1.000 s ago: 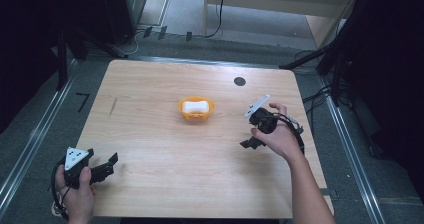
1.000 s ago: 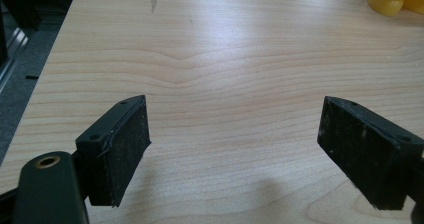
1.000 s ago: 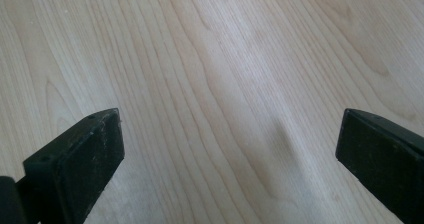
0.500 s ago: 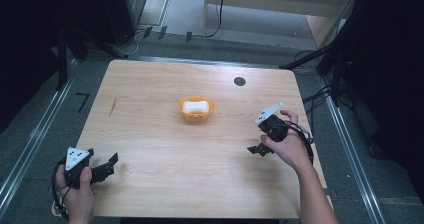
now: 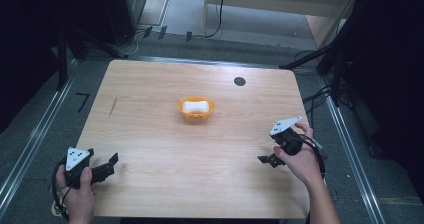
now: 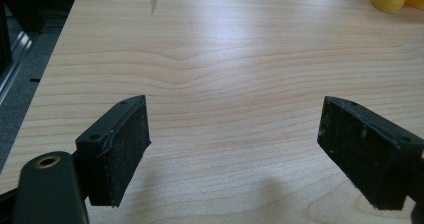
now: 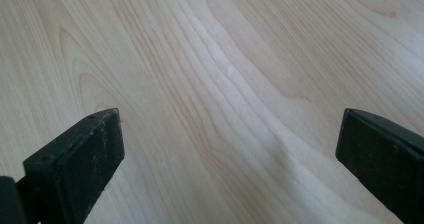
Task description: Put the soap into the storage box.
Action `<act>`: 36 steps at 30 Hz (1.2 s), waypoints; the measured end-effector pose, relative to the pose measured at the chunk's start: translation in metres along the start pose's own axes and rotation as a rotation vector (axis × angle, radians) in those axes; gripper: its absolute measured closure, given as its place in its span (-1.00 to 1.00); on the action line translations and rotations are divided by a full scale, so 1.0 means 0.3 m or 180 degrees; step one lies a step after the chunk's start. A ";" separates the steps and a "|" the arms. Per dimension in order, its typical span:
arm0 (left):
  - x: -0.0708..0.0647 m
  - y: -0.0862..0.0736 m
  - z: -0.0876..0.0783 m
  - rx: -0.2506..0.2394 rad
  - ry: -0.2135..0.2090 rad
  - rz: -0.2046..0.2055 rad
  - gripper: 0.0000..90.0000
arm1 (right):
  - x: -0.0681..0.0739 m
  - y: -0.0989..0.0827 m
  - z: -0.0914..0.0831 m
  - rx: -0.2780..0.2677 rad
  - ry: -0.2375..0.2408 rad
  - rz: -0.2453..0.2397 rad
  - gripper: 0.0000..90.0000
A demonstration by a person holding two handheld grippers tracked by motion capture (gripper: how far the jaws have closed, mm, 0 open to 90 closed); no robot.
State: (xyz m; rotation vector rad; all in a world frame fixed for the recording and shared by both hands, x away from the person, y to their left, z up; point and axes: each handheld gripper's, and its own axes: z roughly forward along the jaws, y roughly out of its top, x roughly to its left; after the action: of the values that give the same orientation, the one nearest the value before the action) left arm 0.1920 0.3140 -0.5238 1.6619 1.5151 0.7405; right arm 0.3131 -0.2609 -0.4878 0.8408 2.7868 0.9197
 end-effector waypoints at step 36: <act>-0.007 -0.002 -0.004 -0.0060 0.0055 0.0014 -0.75 | 0.059 -0.504 -0.162 -0.0839 -0.0212 0.0796 -1.00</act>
State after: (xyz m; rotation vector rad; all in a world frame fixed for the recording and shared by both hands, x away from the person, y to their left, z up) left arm 0.1905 0.3123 -0.5237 1.6496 1.5124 0.7710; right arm 0.2144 -0.3779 -0.5334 1.1657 2.4677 1.2371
